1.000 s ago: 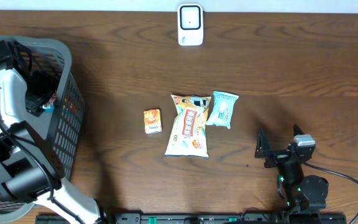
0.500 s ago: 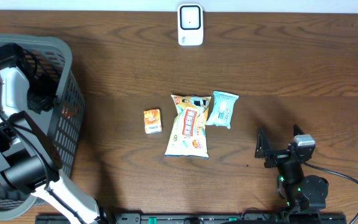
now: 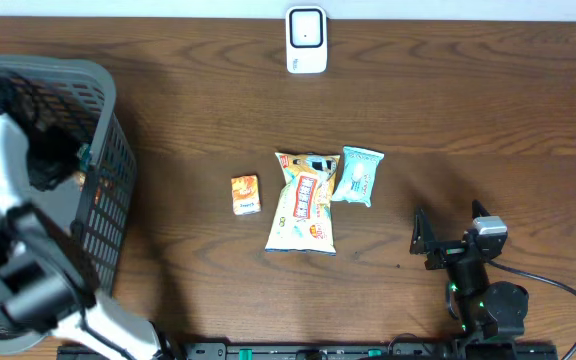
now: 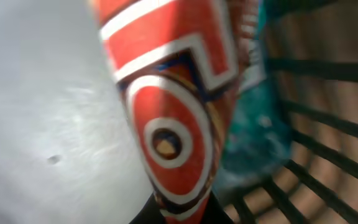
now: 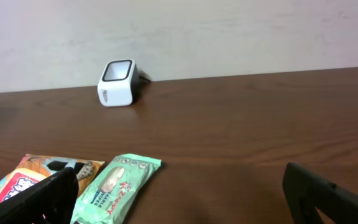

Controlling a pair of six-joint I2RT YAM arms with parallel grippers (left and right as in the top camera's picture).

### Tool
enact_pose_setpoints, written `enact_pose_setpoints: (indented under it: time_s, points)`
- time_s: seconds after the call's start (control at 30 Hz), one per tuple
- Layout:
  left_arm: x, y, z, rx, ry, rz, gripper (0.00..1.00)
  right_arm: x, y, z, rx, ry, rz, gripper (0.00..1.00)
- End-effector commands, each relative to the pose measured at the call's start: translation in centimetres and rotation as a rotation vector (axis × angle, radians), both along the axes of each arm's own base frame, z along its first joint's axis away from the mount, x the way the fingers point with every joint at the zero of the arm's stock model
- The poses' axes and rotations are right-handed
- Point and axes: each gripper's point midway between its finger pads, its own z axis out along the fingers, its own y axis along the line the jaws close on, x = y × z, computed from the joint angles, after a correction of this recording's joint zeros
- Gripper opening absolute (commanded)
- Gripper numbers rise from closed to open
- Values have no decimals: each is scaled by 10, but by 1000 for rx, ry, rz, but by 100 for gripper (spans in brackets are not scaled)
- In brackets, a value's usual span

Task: Scan the item barcode
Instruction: 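Reach the left gripper into the basket and grasp the TOP chocolate bar, then carry the TOP bar with the left gripper and lower it beside the packet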

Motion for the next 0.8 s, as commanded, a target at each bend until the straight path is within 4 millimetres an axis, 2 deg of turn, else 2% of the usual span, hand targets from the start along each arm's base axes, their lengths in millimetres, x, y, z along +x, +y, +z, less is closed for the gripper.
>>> enact_pose_setpoints:
  time_s: [0.0, 0.07, 0.13, 0.27, 0.3, 0.4, 0.47, 0.57, 0.67, 0.77]
  points:
    - [-6, -5, 82, 115, -189, -16, 8, 0, 1, -1, 7, 5, 1, 99]
    - [-13, -13, 118, 156, -281, 0, 7, 0, 1, -1, 7, 4, 1, 99]
    - [-18, -31, 155, 161, -401, -16, 8, 0, 1, -1, 7, 4, 1, 99]
    - [-17, -103, 233, 85, -718, -214, 7, 0, 1, -1, 7, 4, 1, 99]
    - [-19, -126, 252, 63, -790, -267, 7, 0, 1, -1, 7, 4, 1, 99]
    - [-24, -179, 277, 10, -886, -390, 7, 0, 1, -1, 7, 5, 1, 99]
    - [-26, -228, 285, -51, -921, -530, 8, 0, 1, -1, 7, 4, 1, 99]
    - [-29, -298, 279, -146, -919, -728, 7, 0, 1, -1, 7, 4, 1, 99]
    - [-26, -352, 251, -144, -835, -848, 8, 0, 1, -1, 7, 4, 1, 99]
    - [-18, -389, 215, -87, -736, -911, 8, 0, 1, -1, 7, 5, 1, 99]
